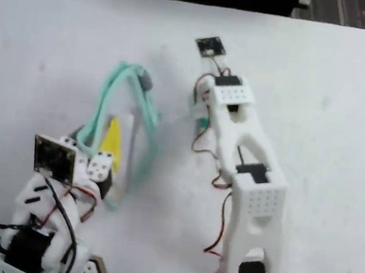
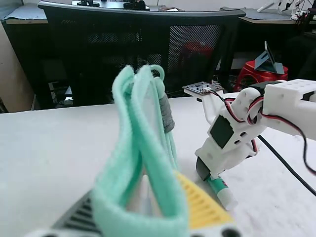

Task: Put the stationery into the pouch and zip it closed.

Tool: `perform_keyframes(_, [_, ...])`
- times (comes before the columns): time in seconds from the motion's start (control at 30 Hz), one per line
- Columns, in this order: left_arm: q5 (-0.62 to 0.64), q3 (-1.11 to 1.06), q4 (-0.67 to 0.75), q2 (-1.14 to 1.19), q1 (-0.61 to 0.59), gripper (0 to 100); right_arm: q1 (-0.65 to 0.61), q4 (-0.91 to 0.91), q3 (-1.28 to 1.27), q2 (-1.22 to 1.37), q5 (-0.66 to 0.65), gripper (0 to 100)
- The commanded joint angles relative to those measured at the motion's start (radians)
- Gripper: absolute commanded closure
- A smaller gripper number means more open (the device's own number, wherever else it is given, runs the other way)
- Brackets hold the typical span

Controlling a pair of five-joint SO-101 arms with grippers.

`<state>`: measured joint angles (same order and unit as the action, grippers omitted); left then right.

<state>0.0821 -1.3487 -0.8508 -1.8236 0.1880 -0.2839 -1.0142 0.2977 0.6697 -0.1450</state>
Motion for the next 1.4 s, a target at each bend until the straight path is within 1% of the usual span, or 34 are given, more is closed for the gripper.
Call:
perform_keyframes(0.0, [0.009, 0.009, 0.015, -0.002, 0.016, 97, 0.024, -0.008, 0.031, -0.002, -0.009, 95.6])
perform_keyframes(0.03, [0.012, 0.012, 0.017, -0.002, 0.018, 97, 0.031, -0.008, 0.031, -0.002, -0.009, 98.1])
perform_keyframes(0.07, [0.012, 0.014, 0.021, -0.002, 0.030, 97, 0.041, -0.008, 0.031, -0.002, -0.005, 98.5])
perform_keyframes(0.1, [0.011, 0.018, 0.031, -0.002, 0.047, 97, 0.047, -0.008, 0.031, -0.002, -0.003, 97.4])
perform_keyframes(0.3, [0.009, 0.025, 0.072, -0.002, 0.168, 97, 0.048, -0.022, 0.026, -0.002, -0.003, 98.2])
perform_keyframes(0.5, [0.009, 0.011, 0.084, -0.002, 0.239, 97, 0.058, -0.030, 0.029, -0.002, -0.003, 98.2])
perform_keyframes(0.63, [0.008, -0.041, 0.094, -0.002, 0.243, 97, 0.085, -0.033, 0.032, -0.002, -0.002, 98.2])
perform_keyframes(0.87, [0.008, -0.046, 0.094, -0.002, 0.243, 97, 0.125, -0.030, 0.032, -0.002, 0.000, 98.2])
perform_keyframes(0.93, [0.009, -0.048, 0.086, -0.002, 0.243, 94, 0.119, -0.030, 0.032, -0.002, 0.000, 98.2])
perform_keyframes(0.97, [0.014, -0.049, 0.083, -0.002, 0.243, 90, 0.117, -0.033, 0.032, -0.002, 0.000, 98.2])
perform_keyframes(1.07, [0.015, -0.043, 0.014, -0.002, 0.243, 79, 0.116, -0.033, 0.032, -0.001, 0.000, 98.2])
perform_keyframes(1.37, [0.009, -0.046, -0.002, -0.002, 0.242, 80, 0.116, -0.036, 0.026, -0.002, -0.009, 98.1])
